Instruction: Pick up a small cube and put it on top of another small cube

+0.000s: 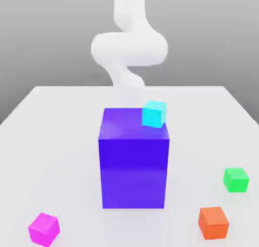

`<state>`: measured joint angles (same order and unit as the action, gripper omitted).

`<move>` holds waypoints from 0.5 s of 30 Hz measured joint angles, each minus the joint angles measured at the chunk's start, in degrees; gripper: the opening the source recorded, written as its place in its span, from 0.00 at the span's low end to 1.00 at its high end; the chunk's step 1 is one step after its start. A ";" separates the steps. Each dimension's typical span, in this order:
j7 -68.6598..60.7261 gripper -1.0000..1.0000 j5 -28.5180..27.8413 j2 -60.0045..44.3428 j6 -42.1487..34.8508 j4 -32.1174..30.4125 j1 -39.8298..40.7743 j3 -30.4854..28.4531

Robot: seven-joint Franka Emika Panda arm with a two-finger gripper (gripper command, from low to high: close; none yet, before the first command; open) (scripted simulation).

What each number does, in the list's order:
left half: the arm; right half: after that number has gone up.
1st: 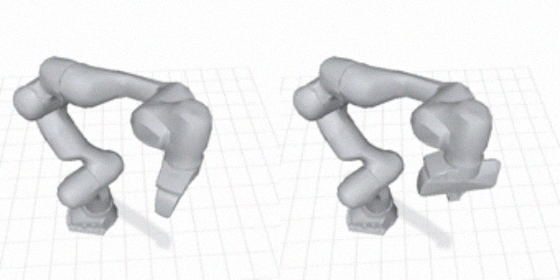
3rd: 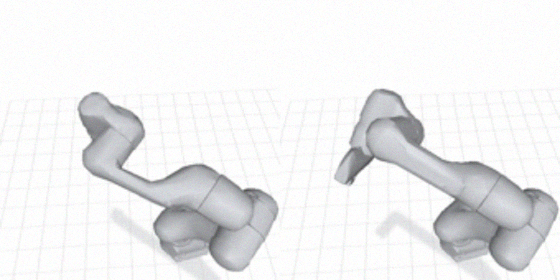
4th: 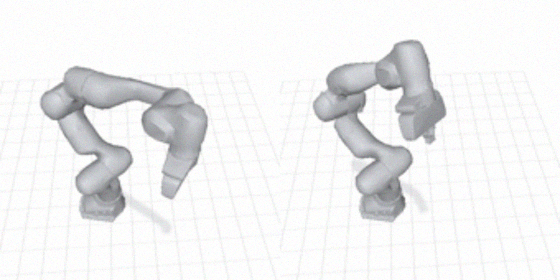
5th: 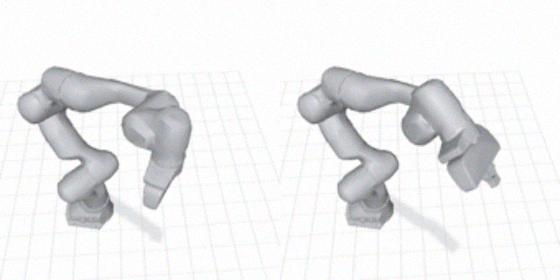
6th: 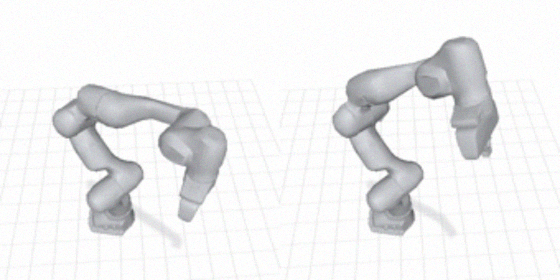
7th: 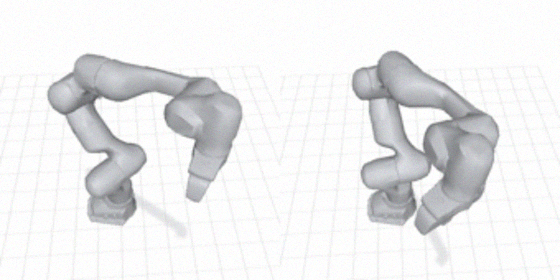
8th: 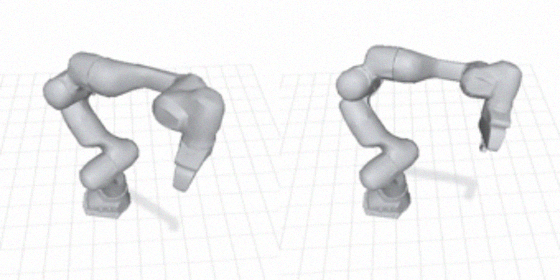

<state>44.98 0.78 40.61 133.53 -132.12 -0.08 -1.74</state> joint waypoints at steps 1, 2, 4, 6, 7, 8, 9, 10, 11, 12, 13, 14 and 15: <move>-0.39 0.50 0.37 -2.25 0.76 -0.15 -0.01 -0.75; -0.76 0.50 0.74 -4.42 1.49 -0.29 0.01 -1.44; -1.56 0.50 1.50 -8.62 2.90 -0.57 0.02 -2.83; -2.37 0.50 2.27 -12.78 4.31 -0.85 0.05 -4.20; -2.80 0.50 2.71 -14.86 5.00 -0.98 0.11 -4.86; -3.24 0.50 3.17 -16.94 5.69 -1.12 0.18 -5.49; -3.69 0.50 3.63 -19.01 6.38 -1.25 0.28 -6.11; -4.15 0.50 4.11 -21.09 7.08 -1.39 0.38 -6.71; -4.62 0.50 4.60 -23.17 7.77 -1.53 0.53 -7.28; -5.08 0.50 5.09 -25.25 8.46 -1.66 0.66 -7.85; -5.55 0.50 5.57 -27.34 9.15 -1.80 0.81 -8.41; -6.03 0.50 6.08 -29.42 9.84 -1.93 1.02 -8.90; -6.51 0.50 6.58 -31.50 10.52 -2.06 1.27 -9.34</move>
<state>38.48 7.36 9.10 144.06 -134.19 1.19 -11.08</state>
